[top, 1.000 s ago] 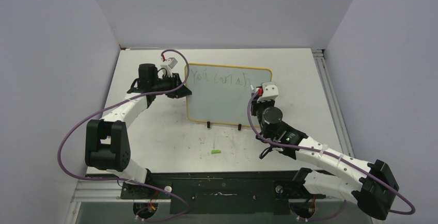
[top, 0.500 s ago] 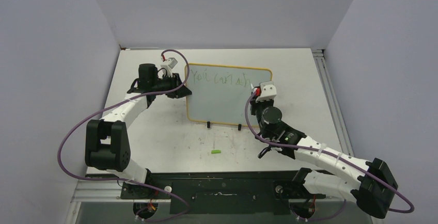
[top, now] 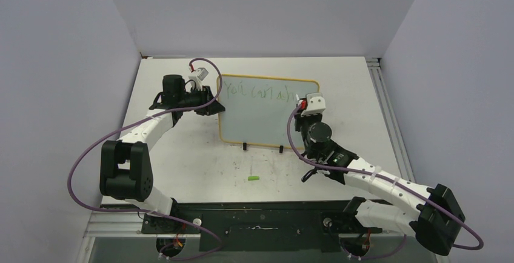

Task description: Write a sentence on the whiteboard

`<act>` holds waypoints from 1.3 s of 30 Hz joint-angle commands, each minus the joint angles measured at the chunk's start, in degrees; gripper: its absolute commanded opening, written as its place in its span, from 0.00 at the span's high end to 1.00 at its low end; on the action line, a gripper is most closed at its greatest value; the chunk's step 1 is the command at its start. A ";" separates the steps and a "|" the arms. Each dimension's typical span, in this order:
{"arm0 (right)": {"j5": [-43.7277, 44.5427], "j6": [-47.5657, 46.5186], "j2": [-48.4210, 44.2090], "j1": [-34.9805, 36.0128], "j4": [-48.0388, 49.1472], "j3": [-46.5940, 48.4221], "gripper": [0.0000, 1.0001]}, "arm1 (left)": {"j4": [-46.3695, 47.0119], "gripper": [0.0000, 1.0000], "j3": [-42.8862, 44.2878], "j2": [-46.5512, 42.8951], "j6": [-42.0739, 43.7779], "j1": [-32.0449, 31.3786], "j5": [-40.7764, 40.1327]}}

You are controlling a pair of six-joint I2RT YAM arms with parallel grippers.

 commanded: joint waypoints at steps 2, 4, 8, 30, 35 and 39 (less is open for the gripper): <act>0.33 -0.04 1.18 -0.83 3.15 2.11 0.95 | 0.38 0.72 2.32 -1.69 0.61 -0.62 0.32; 0.41 0.60 1.10 -0.80 2.94 1.59 0.95 | 0.38 0.72 2.26 -1.71 0.61 -0.62 0.29; 0.82 2.55 0.35 -0.74 1.45 0.41 0.95 | 0.38 0.72 2.29 -1.73 0.53 -0.62 0.39; 5.65 0.45 -1.85 6.66 -0.41 1.14 0.95 | 0.41 0.72 2.31 -1.74 0.52 -0.62 0.22; 6.49 -2.62 -0.20 7.38 2.64 2.71 0.95 | 0.38 0.72 2.30 -1.78 0.61 -0.62 0.25; 5.58 -3.08 0.38 5.90 3.51 3.58 0.95 | 0.31 0.72 2.25 -1.81 0.68 -0.62 0.19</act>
